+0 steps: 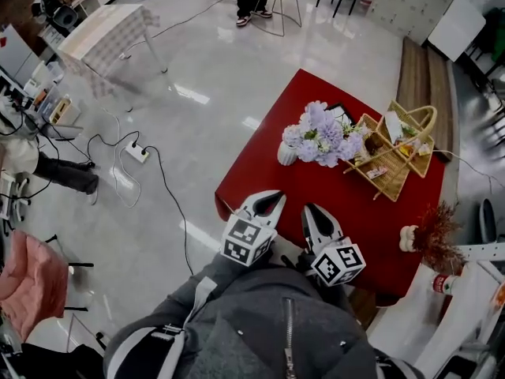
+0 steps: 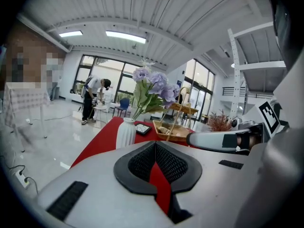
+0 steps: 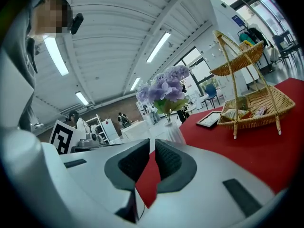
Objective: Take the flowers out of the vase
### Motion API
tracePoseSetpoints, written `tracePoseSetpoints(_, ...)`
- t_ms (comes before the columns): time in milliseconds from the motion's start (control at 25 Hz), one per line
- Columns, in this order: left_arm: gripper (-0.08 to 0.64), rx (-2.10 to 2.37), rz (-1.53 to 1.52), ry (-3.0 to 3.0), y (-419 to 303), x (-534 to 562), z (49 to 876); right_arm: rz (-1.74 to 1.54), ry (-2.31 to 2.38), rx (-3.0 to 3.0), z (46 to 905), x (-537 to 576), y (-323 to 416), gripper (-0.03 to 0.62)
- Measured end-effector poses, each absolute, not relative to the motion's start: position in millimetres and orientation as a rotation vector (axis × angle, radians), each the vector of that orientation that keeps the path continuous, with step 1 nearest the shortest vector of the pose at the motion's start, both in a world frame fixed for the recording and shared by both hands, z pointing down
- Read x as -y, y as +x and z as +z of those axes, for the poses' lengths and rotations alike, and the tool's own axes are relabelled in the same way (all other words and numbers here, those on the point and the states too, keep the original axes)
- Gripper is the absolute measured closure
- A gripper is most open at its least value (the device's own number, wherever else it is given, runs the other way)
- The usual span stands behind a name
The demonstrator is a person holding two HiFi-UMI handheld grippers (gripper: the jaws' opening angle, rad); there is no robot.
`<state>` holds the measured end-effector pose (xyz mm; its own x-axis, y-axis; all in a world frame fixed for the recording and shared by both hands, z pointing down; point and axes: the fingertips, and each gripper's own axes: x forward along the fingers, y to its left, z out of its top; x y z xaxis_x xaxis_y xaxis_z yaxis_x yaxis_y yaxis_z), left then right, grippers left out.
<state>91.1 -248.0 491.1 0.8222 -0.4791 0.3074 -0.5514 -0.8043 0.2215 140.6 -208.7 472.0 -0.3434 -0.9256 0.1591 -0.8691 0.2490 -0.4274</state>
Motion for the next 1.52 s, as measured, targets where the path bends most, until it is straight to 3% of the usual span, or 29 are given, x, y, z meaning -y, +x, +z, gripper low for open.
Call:
tracePoseSetpoints(840, 0.546, 0.854, 0.389, 2.876, 121, 340, 477, -0.592, -1.808, -2.335, 456, 266, 165, 0.581)
tracePoseSetpoints(880, 0.523, 0.837, 0.424, 2.910, 126, 342, 478, -0.600, -1.807, -2.336, 457, 265, 167, 0.581)
tracePoseSetpoints(960, 0.413, 0.786, 0.520, 2.985, 135, 343, 483, -0.621, -1.807, -2.330, 459, 264, 172, 0.581)
tracePoseSetpoints(1080, 0.342, 0.760, 0.662, 3.066, 142, 348, 491, -0.630, -1.803, -2.335, 460, 262, 175, 0.581)
tracePoseSetpoints(1520, 0.316, 0.788, 0.730, 3.148, 172, 371, 488, -0.665, -1.786, -2.320, 464, 257, 174, 0.581)
